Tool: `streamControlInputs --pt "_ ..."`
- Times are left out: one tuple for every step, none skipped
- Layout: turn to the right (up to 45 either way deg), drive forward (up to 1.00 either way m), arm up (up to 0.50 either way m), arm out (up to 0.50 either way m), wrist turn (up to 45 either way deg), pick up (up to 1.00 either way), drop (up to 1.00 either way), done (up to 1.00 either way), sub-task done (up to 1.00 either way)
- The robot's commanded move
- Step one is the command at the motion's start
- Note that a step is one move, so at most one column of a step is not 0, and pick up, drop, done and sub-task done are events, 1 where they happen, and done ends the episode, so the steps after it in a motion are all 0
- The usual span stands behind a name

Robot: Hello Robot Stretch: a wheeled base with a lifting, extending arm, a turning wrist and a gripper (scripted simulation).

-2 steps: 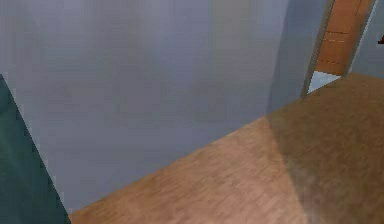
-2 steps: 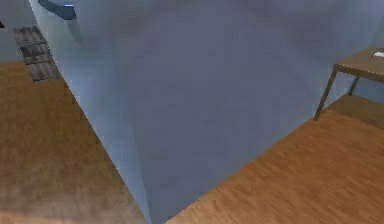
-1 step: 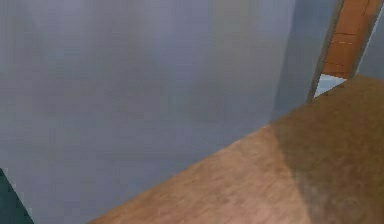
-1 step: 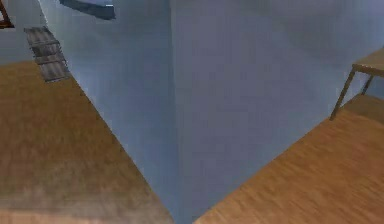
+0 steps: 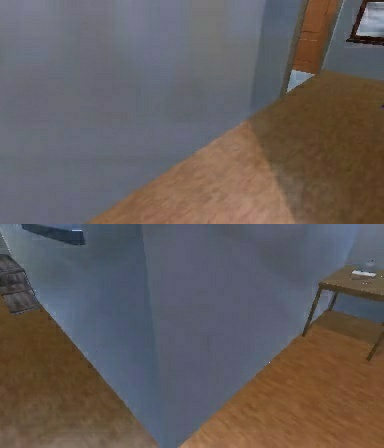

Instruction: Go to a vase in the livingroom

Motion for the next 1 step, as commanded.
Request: streamControlInputs --pt "0.0 0.20 0.00 0.00 0.0 0.00 0.00 0.00 0.00"
